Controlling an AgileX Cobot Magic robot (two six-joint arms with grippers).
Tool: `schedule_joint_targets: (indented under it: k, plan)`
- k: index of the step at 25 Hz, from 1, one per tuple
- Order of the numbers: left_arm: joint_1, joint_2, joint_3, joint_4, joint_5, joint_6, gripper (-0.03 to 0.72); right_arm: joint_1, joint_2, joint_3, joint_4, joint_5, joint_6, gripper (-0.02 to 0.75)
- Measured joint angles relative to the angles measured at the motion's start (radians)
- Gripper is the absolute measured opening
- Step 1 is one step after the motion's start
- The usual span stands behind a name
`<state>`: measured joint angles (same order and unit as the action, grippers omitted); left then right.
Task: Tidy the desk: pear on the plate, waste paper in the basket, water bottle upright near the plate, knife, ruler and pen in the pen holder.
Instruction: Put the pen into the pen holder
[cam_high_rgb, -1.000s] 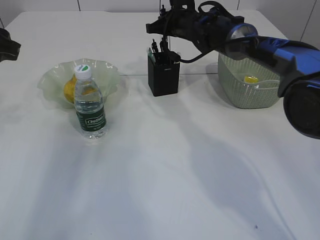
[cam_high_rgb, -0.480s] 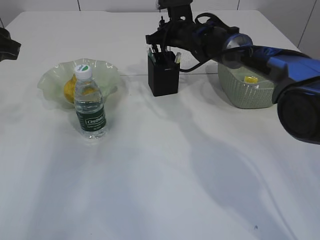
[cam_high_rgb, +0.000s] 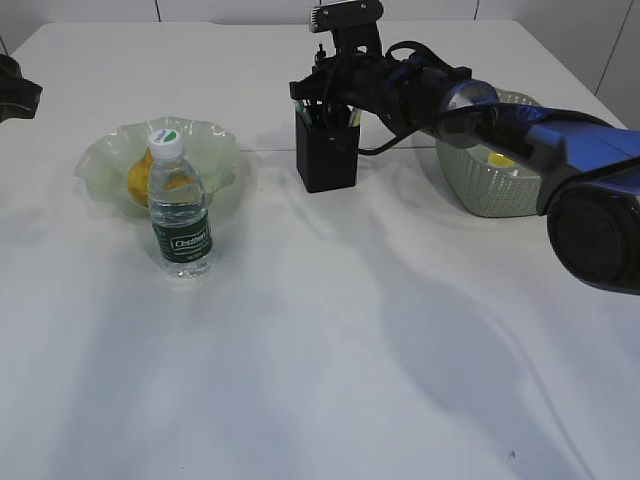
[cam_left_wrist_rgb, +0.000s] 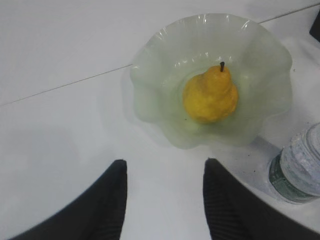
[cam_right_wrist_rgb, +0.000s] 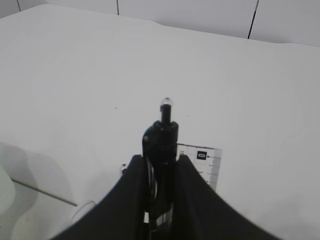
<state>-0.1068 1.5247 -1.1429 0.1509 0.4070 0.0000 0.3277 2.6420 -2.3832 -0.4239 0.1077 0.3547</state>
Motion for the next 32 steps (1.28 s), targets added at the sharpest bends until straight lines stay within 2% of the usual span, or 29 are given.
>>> schedule_joint_targets:
  k: [22, 32]
  plan:
    - [0.0, 0.0, 0.0, 0.0, -0.002, 0.0, 0.348, 0.0, 0.0, 0.0, -0.024, -0.003, 0.002, 0.108]
    - [0.0, 0.0, 0.0, 0.0, -0.002, 0.0, 0.348, 0.0, 0.0, 0.0, -0.024, -0.005, 0.025, 0.177]
